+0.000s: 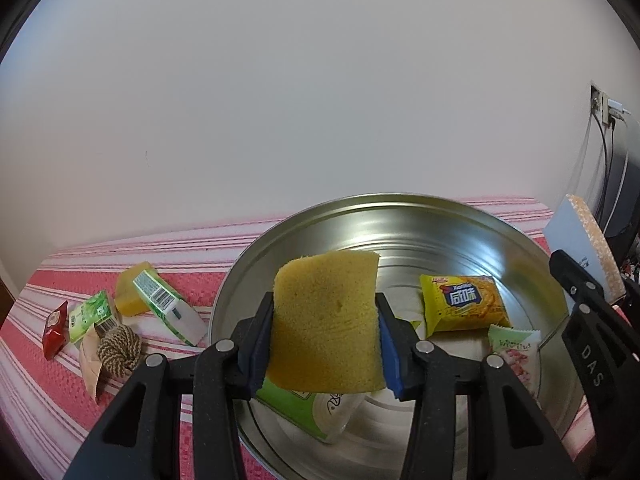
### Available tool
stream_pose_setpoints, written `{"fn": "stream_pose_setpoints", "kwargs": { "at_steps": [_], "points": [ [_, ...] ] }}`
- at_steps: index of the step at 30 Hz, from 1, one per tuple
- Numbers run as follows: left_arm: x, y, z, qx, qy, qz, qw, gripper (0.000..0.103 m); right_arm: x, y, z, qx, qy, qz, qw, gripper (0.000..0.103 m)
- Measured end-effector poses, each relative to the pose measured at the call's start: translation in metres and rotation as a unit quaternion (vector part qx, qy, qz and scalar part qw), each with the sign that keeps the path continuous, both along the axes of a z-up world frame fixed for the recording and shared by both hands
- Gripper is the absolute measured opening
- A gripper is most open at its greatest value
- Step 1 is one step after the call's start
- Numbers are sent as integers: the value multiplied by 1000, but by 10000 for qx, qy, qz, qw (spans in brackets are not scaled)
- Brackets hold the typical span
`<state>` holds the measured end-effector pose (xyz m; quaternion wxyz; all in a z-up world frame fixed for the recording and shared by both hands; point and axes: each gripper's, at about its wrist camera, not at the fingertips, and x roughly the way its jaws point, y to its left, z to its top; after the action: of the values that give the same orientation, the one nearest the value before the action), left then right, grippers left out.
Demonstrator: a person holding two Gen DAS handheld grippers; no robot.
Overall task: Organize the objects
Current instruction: 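Carry the wafer box and sponge cake over the tin and open both grippers, then move both grippers back toward the red candy pack and twine ball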
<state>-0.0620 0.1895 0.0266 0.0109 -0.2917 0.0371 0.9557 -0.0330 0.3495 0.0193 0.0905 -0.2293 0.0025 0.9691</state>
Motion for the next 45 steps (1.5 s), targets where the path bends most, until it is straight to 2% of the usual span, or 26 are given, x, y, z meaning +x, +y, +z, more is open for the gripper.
{"fn": "stream_pose_setpoints", "kwargs": {
  "at_steps": [6,10,11,12,14,15,16,19,26,32,39,45],
  "points": [
    [-4,-1,-5,-28,-87,75,9999,49,-3,-1,-2,-38,-86,34,9999,26],
    [-4,-2,-5,54,-76,23,10000,52,-4,-3,-2,-64,-130,144,9998,26],
    [-4,-2,-4,63,-92,-8,9999,62,-4,-3,-2,-74,-133,172,9997,27],
    [-4,-2,-3,76,-82,-15,9999,75,-4,-4,-1,-83,-126,196,9997,28],
    [2,-3,2,93,85,26,9999,83,0,-5,1,-103,-14,268,9996,52],
    [5,-4,5,55,224,95,9997,85,2,-7,2,-64,77,276,9996,74],
    [8,-5,8,25,320,131,9994,86,7,-8,5,18,227,246,9994,83],
    [12,-12,12,92,432,229,9988,92,18,-10,12,168,625,176,9977,92],
    [16,-32,8,290,375,505,9976,92,20,-8,13,-9,684,199,9975,95],
    [20,-51,4,413,509,764,9949,92,20,-8,11,-143,674,182,9975,97],
    [27,-62,0,162,602,968,9934,92,21,-9,8,-300,631,158,9974,97],
    [35,-73,0,114,687,1114,9913,92,27,0,10,-470,740,-132,9961,97]
  ]
}}
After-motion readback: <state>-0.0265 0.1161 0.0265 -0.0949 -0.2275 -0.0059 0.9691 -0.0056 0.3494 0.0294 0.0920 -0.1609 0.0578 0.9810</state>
